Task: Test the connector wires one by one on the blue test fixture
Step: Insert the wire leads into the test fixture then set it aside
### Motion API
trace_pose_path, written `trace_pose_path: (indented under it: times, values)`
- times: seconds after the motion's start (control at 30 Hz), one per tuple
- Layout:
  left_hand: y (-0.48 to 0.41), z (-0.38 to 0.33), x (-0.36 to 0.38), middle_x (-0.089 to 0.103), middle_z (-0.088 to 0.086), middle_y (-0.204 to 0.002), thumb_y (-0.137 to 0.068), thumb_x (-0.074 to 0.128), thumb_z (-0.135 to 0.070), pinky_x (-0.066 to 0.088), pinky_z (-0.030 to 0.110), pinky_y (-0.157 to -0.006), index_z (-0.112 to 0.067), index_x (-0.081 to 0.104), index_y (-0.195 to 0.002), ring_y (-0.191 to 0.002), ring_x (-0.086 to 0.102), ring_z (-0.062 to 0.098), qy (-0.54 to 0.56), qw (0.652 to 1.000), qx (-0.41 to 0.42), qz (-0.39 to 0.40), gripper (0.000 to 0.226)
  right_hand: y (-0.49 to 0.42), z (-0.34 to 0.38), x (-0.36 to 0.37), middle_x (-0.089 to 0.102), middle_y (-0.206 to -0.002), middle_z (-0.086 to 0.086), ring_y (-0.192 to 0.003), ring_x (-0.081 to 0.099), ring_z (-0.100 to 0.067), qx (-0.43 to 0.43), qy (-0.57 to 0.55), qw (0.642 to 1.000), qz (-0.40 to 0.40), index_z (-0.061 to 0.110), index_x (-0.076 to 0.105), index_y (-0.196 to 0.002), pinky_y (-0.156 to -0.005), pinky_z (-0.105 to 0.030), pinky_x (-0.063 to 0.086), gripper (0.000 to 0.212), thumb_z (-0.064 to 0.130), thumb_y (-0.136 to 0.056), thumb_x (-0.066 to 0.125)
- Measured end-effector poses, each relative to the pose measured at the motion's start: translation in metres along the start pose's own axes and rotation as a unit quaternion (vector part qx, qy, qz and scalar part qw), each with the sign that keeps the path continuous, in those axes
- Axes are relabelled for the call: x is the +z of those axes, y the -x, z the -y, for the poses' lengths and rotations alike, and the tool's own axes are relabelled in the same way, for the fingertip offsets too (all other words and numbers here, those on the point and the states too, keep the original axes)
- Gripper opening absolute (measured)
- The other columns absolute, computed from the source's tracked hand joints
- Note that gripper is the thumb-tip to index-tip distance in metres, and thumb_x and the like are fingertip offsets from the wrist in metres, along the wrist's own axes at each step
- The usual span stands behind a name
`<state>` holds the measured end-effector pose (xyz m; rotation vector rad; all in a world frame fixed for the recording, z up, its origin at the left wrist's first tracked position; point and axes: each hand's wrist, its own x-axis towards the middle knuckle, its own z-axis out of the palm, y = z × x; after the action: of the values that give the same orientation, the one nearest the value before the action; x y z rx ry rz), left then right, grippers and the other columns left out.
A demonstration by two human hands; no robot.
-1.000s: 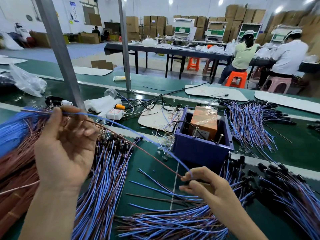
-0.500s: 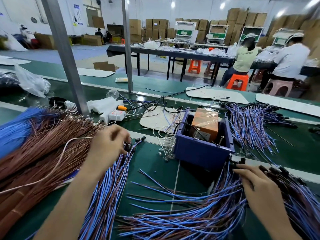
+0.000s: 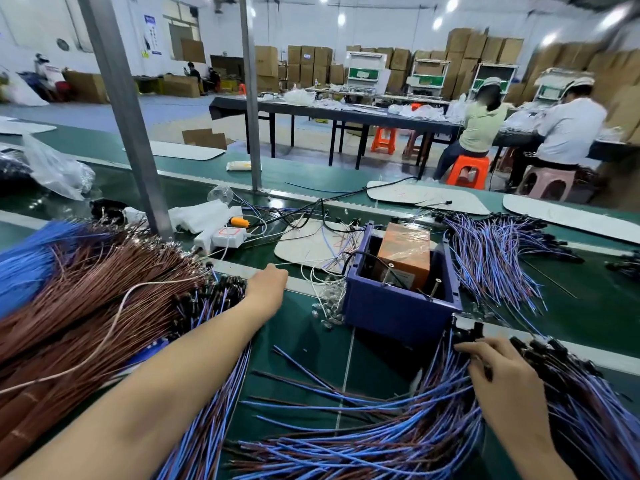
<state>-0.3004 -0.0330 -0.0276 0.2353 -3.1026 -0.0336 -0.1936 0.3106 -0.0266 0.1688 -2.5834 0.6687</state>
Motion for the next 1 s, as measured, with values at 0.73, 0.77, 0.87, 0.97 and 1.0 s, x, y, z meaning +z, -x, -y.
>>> trace_pose_path:
  times: [0.73, 0.77, 0.87, 0.97, 1.0]
  values:
    - [0.196, -0.053, -0.078, 0.063, 0.003, -0.102, -0.099, 0.045, -0.014, 0.042, 0.02, -0.09, -0.008, 0.067, -0.109, -0.096, 0.052, 0.02, 0.263, 0.783, 0.545, -0.144, 0.024, -0.046, 0.118, -0.037, 0.043, -0.05, 0.007, -0.046, 0.05, -0.008, 0.315, -0.768, 0.543, 0.127, 0.008, 0.075, -0.082, -0.042, -0.016, 0.044, 0.039, 0.032, -0.089, 0.046]
    - [0.194, -0.042, -0.067, 0.062, 0.002, -0.105, -0.101, 0.044, -0.016, 0.042, 0.02, -0.09, -0.01, 0.065, -0.11, -0.1, 0.051, 0.019, 0.252, 0.794, 0.54, -0.119, 0.023, -0.045, 0.114, -0.039, 0.041, -0.049, 0.007, -0.043, 0.046, -0.008, 0.321, -0.771, 0.542, 0.09, 0.006, 0.071, -0.089, -0.042, -0.016, 0.042, 0.04, 0.032, -0.096, 0.041]
    - [0.18, -0.014, -0.037, 0.06, 0.0, -0.108, -0.098, 0.049, -0.01, 0.044, 0.021, -0.089, -0.013, 0.063, -0.11, -0.103, 0.051, 0.017, 0.161, 0.824, 0.528, -0.124, 0.019, -0.042, 0.103, -0.042, 0.033, -0.048, 0.007, -0.038, 0.031, -0.006, 0.316, -0.766, 0.559, -0.011, 0.009, 0.062, -0.1, -0.037, -0.015, 0.03, 0.037, 0.031, -0.103, 0.032]
    - [0.161, 0.003, -0.019, 0.059, 0.001, -0.116, -0.08, 0.061, 0.008, 0.042, 0.02, -0.092, -0.015, 0.062, -0.114, -0.112, 0.045, 0.015, 0.076, 0.882, 0.455, -0.092, 0.041, -0.04, 0.102, -0.043, 0.03, -0.05, 0.007, -0.04, 0.024, -0.008, 0.265, -0.738, 0.616, -0.078, 0.013, 0.064, -0.099, -0.037, -0.017, 0.024, 0.037, 0.033, -0.103, 0.033]
    - [0.156, 0.006, -0.015, 0.052, 0.001, -0.126, -0.074, 0.059, 0.015, 0.038, 0.02, -0.098, -0.018, 0.057, -0.122, -0.122, 0.039, 0.014, 0.079, 0.905, 0.411, -0.08, 0.058, -0.039, 0.104, -0.043, 0.03, -0.05, 0.007, -0.04, 0.024, -0.008, 0.241, -0.728, 0.636, -0.092, 0.014, 0.065, -0.097, -0.037, -0.017, 0.023, 0.039, 0.035, -0.102, 0.034]
